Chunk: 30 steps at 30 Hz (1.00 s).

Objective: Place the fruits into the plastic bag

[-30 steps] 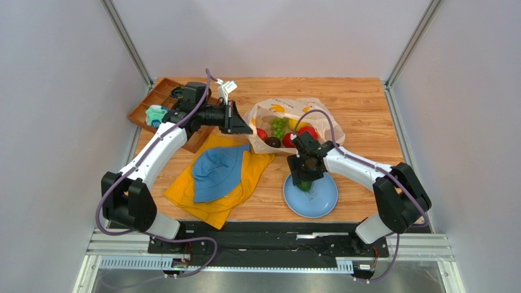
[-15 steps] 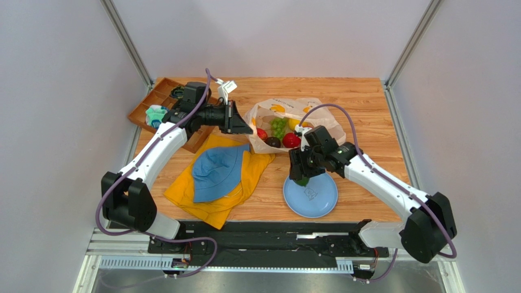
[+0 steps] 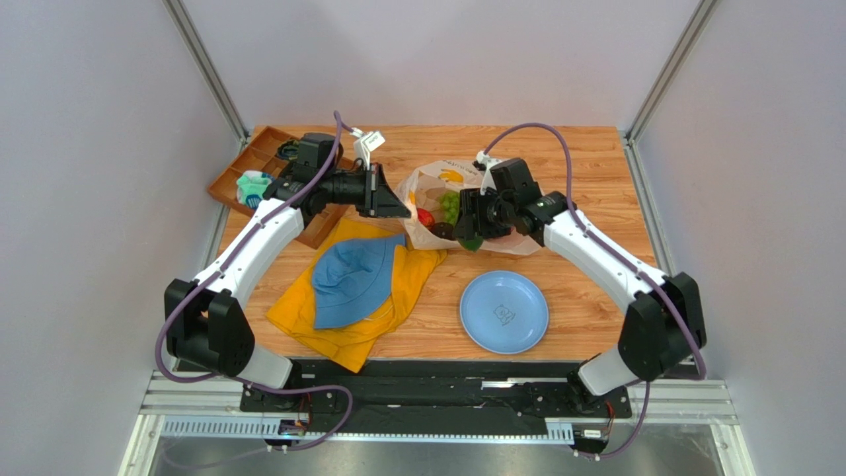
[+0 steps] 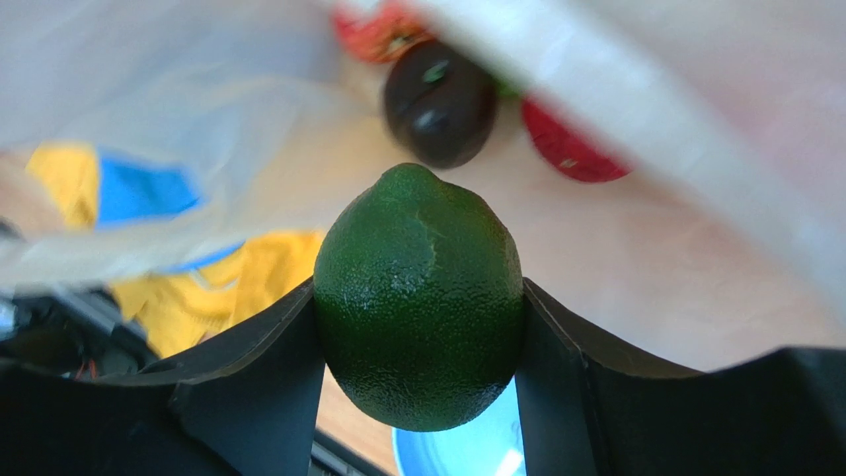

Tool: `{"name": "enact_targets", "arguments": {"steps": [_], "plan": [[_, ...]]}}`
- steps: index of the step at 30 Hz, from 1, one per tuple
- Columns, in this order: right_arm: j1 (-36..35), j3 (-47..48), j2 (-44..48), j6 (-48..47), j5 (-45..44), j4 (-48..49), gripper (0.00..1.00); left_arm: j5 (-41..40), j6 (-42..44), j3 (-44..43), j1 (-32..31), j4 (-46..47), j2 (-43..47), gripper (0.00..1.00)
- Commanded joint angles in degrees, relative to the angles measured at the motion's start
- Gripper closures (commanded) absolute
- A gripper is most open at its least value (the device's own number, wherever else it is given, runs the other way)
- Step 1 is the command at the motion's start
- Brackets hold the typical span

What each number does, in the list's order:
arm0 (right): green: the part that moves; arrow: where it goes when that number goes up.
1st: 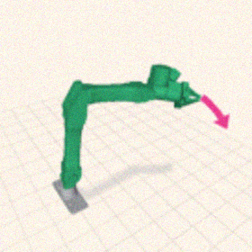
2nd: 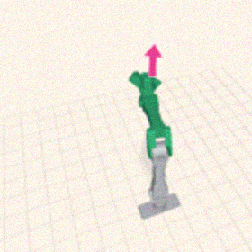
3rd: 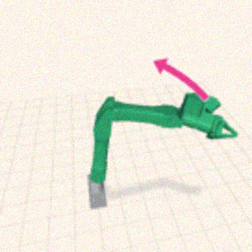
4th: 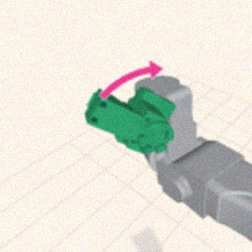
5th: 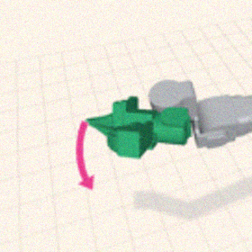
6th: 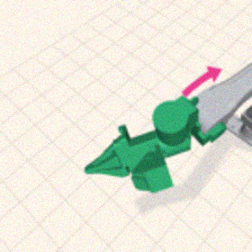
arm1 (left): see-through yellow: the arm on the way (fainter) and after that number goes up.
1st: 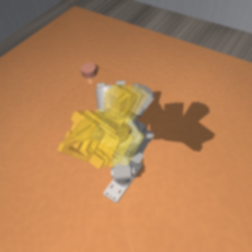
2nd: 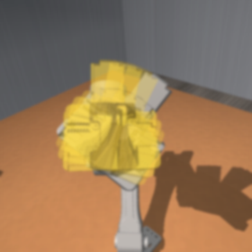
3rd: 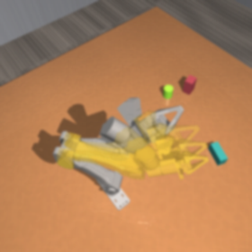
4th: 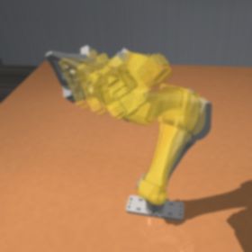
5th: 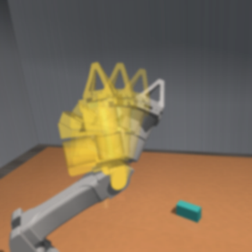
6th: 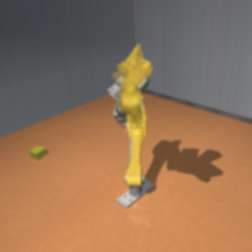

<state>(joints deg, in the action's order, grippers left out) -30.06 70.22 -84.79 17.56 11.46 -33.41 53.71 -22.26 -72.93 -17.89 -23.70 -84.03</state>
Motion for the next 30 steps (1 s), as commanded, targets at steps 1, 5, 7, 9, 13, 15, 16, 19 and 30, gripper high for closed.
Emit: {"name": "enact_targets", "arguments": {"steps": [1, 5, 7, 9, 13, 15, 16, 19, 30], "plan": [[1.3, 4.7, -5.9, 3.5, -6.1, 6.2, 0.71, 1.6, -0.5, -1.4, 0.3, 2.0, 0.9, 1.00], [1.3, 6.2, -9.2, 6.0, -9.4, 13.3, 0.71, 1.7, -0.5, -1.3, 0.3, 2.1, 0.8, 1.00], [1.3, 8.2, -11.3, 7.6, -9.7, 15.7, 0.71, 1.7, -0.6, -1.4, 0.3, 2.2, 0.6, 1.00], [1.2, 9.3, -13.0, 8.3, -11.3, 16.9, 0.70, 1.8, -0.6, -1.3, 0.3, 2.2, 0.5, 1.00], [0.6, 11.2, -17.2, 7.4, -19.3, 16.1, 0.67, 1.8, -0.6, -1.3, 0.3, 2.2, 0.6, 1.00], [0.4, 12.7, -19.2, 6.9, -21.9, 14.2, 0.66, 1.8, -0.7, -1.3, 0.3, 2.3, 0.5, 1.00], [0.0, 13.0, -20.7, 6.6, -22.5, 12.8, 0.66, 1.9, -0.7, -1.3, 0.3, 2.3, 0.5, 1.00], [-0.6, 13.2, -22.3, 5.8, -24.9, 11.3, 0.63, 1.8, -0.8, -1.2, 0.3, 2.3, 0.4, 1.00], [-0.9, 15.1, -23.8, 4.9, -25.4, 8.5, 0.14, 1.9, -0.8, -1.2, 0.3, 2.3, 0.3, 1.00]]}}
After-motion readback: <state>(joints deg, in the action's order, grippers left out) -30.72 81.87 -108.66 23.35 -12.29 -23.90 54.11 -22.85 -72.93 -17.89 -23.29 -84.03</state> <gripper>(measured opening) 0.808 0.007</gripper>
